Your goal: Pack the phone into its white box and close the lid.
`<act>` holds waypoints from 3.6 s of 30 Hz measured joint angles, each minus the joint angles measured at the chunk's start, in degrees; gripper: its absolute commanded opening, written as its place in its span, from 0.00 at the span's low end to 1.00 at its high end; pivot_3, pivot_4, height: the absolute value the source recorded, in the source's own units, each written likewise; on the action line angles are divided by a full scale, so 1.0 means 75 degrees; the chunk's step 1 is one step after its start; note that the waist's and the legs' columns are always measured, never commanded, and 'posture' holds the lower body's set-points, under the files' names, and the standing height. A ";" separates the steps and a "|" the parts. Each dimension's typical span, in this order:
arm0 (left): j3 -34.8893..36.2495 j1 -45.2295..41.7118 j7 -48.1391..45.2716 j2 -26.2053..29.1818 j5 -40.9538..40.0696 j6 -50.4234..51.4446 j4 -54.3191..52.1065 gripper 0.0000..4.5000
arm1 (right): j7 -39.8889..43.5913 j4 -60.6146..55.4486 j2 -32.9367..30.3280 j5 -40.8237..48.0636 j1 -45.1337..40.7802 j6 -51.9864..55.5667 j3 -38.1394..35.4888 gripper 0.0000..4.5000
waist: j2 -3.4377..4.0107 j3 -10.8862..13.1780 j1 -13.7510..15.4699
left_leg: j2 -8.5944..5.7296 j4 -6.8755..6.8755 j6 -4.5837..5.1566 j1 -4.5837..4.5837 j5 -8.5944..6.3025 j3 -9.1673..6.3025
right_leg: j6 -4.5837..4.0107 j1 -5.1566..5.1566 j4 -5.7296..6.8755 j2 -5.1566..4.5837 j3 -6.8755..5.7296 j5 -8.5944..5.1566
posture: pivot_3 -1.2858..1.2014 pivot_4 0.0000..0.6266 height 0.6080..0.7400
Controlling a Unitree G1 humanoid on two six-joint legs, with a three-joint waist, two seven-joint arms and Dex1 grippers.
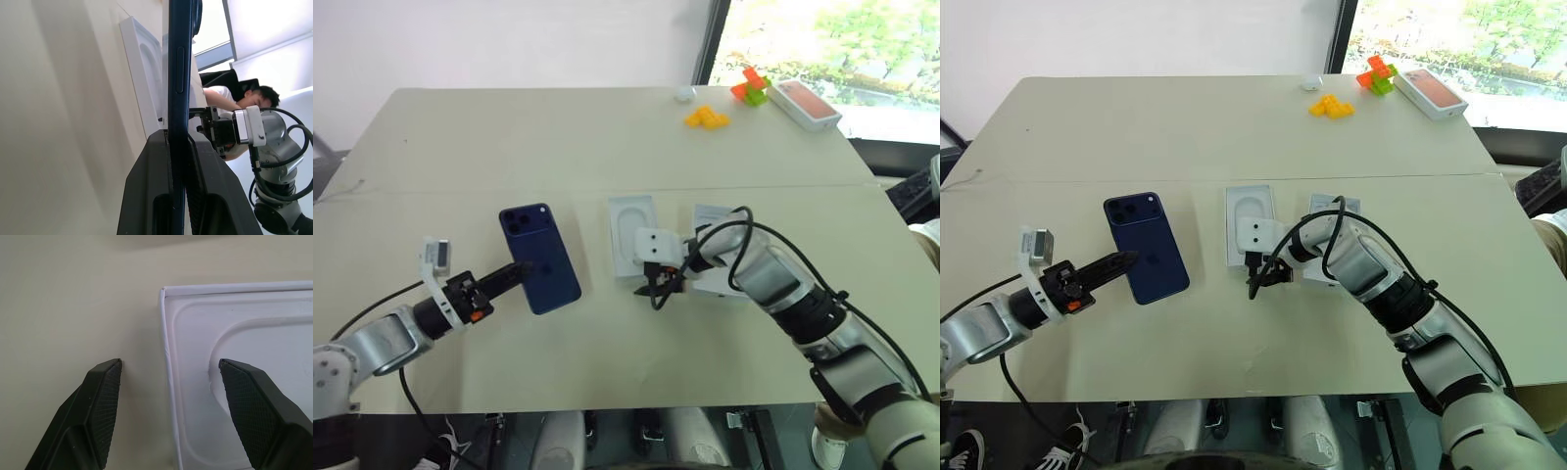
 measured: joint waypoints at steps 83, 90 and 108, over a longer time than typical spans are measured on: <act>-0.2940 -0.4302 0.1403 -0.1558 0.0346 0.1651 0.3031 0.00 | 0.0141 -0.1099 -0.1331 0.3507 0.3024 -0.2616 -0.4012 0.99 | -0.0006 -0.0005 0.0185 | 0.0004 0.0042 0.0002 0.0012 0.0006 -0.0010 | 0.0012 0.0030 0.0021 0.0018 -0.0001 0.0016 | 0.52 0.24 0.98; -0.2877 -0.4367 0.1348 -0.1819 0.0725 0.2028 0.3190 0.00 | 0.0023 -0.1099 -0.1333 0.3372 0.3039 -0.2714 -0.3924 0.99 | -0.0006 -0.0005 0.0184 | 0.0005 0.0043 -0.0027 0.0014 0.0023 -0.0010 | 0.0012 0.0030 0.0027 0.0018 -0.0001 0.0016 | 0.52 0.24 0.98; -0.2317 -0.4566 0.1295 -0.2662 0.1593 0.2515 0.3240 0.75 | -0.0220 -0.1041 -0.1309 0.2975 0.2934 -0.2910 -0.3613 1.00 | -0.0007 -0.0007 0.0188 | 0.0004 0.0049 -0.0039 0.0016 0.0030 -0.0010 | 0.0011 0.0032 0.0035 0.0019 -0.0001 0.0017 | 0.52 0.24 0.98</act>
